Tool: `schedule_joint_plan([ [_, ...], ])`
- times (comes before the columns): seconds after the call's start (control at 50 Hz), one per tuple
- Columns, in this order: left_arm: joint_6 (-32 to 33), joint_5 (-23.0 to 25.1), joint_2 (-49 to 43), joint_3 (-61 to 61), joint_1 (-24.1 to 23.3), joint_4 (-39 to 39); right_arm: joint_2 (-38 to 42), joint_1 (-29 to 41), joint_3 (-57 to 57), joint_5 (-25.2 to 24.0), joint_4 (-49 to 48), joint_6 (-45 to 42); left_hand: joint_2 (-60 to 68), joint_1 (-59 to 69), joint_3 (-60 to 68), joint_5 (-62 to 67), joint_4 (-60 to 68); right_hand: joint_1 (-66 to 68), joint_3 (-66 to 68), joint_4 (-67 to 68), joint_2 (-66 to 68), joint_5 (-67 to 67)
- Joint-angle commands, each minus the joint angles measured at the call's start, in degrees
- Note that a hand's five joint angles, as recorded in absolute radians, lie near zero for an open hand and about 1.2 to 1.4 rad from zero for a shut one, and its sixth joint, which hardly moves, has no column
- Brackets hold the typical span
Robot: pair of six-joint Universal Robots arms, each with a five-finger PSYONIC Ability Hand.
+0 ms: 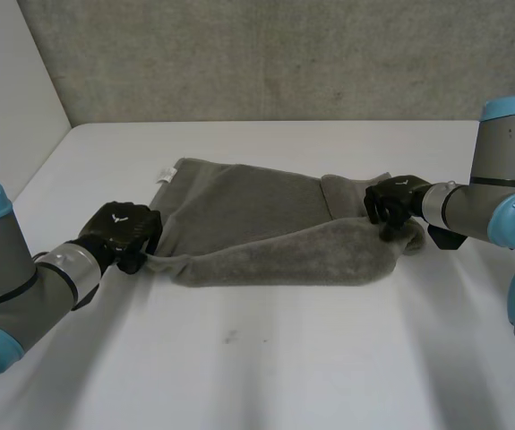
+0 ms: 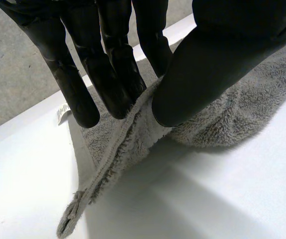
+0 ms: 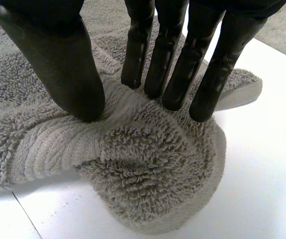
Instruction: Fold the towel.
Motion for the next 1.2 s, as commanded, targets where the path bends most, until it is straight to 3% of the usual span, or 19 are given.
schedule_joint_plan([
  [0.02,0.0,0.0,-0.17,0.1,0.07,0.0,0.11,-0.21,-0.07,-0.04,-0.02,-0.03,10.23,11.53,10.3,10.91,10.22,24.15,24.55,24.5,25.22,24.27],
  [0.26,0.0,0.0,1.59,0.89,-0.1,0.0,-9.03,-0.3,1.43,0.75,-0.2,0.24,10.23,11.53,10.3,10.91,10.22,24.24,24.64,24.59,25.31,24.36],
  [0.42,-0.18,-0.26,8.8,2.12,-0.63,-0.7,-22.92,-1.62,7.67,-0.13,-0.11,0.68,10.23,11.53,10.3,10.91,10.22,24.24,24.64,24.59,25.31,24.36],
  [0.52,-1.05,-0.35,18.26,3.26,-0.9,-1.05,-36.51,-1.62,18.36,-1.27,-1.95,-0.03,10.23,11.53,10.3,10.91,10.22,24.24,24.64,24.59,25.31,24.36],
  [0.6,-2.9,-0.35,23.65,4.85,-0.98,-1.93,-42.17,-1.62,22.96,-2.06,-3.45,-0.11,10.23,11.53,10.3,10.91,10.22,24.24,24.64,24.59,25.31,24.36],
  [0.68,-5.44,-0.18,31.01,9.05,-0.55,-6.83,-50.66,-2.06,27.17,-2.68,-4.24,-0.9,10.23,11.53,10.3,10.91,10.22,24.24,24.64,24.59,25.31,24.36],
  [0.8,-5.71,-0.18,34.2,15.12,-0.1,-13.78,-59.47,-3.73,30.07,-2.5,-3.45,-4.59,10.23,11.53,10.3,10.91,10.22,24.24,24.64,24.59,25.31,24.36],
  [0.92,-5.71,-0.35,33.14,16.89,0.77,-15.91,-60.89,-3.64,32.01,-2.24,-3.36,-6.71,10.23,11.53,10.3,10.91,10.22,24.24,24.64,24.59,25.31,24.36],
  [1.02,-5.45,-0.35,25.23,17.5,1.39,-16.08,-59.39,-3.2,35.26,-1.89,-3.54,-8.64,10.23,11.53,10.3,10.91,10.22,24.24,24.64,24.59,25.31,24.36],
  [1.2,-5.19,-0.88,3.53,26.21,0.25,-16.43,-43.22,0.14,34.47,0.13,-5.03,-13.3,10.23,11.53,10.3,10.91,10.22,24.24,24.64,24.59,25.31,24.36],
])
